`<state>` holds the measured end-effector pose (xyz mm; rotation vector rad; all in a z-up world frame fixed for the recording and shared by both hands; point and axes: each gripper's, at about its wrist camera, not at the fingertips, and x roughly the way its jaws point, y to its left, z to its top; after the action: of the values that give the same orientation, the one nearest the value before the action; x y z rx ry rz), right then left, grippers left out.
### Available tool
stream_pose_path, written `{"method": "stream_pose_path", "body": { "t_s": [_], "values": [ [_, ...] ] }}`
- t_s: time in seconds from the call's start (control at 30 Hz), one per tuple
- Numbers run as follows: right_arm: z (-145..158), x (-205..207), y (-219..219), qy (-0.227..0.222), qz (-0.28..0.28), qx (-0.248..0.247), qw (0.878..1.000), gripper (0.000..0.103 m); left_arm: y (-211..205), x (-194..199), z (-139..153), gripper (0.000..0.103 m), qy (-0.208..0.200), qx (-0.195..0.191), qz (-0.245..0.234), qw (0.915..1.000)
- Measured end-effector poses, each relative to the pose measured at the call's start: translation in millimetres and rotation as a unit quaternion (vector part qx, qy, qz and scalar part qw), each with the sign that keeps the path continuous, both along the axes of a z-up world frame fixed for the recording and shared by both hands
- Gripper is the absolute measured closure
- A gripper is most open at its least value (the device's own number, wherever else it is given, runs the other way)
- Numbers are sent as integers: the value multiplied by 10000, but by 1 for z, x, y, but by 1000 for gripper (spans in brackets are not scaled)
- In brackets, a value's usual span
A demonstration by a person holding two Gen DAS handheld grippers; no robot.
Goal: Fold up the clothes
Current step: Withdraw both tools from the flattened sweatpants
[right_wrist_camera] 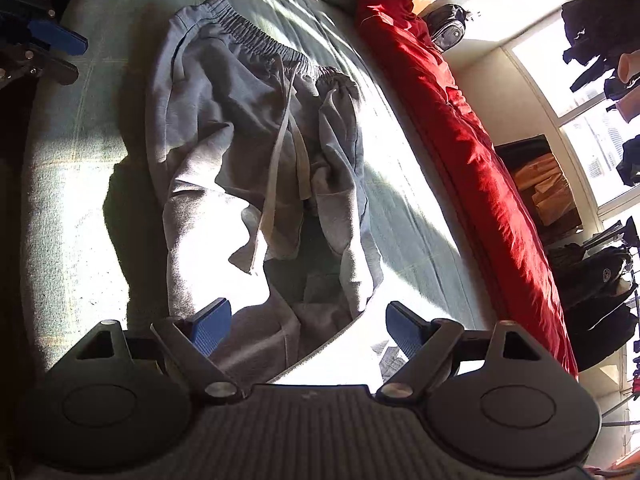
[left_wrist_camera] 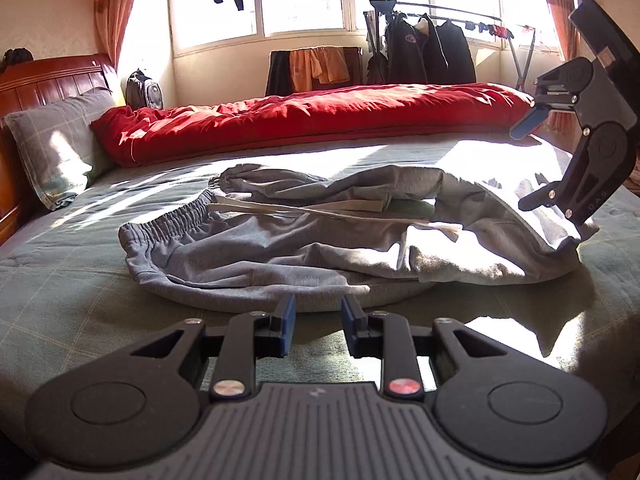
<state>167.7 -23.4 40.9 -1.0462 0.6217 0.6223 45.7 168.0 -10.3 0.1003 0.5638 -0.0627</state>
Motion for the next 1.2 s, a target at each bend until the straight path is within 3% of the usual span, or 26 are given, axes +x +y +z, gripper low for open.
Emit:
{"method": "stream_pose_path", "body": {
  "t_s": [0.2,0.43,0.6,0.83,1.0,1.17,1.2],
  "values": [
    [7,-8,-17,68,-247,291,9992,15,-12,9,-5,77,95,-60,-232,9997],
    [5,-16,-32,-10,-235,148,9996,17,-21,12,-4,77,60,-62,-402,9992],
    [20,9,-74,317,-804,710,9937,32,-16,6,-5,77,103,80,-298,9995],
    [15,21,-128,709,-1269,1572,9768,37,-10,4,-8,75,244,108,-102,9996],
    [-5,-6,-128,710,-878,1542,9816,37,-27,8,-17,70,389,186,-253,9988],
    [-34,-34,-107,546,-71,871,9947,38,-44,15,-23,69,469,201,-431,9978],
    [-40,-37,-103,457,62,689,9966,43,-48,16,-24,69,484,201,-465,9975]
  ]
}}
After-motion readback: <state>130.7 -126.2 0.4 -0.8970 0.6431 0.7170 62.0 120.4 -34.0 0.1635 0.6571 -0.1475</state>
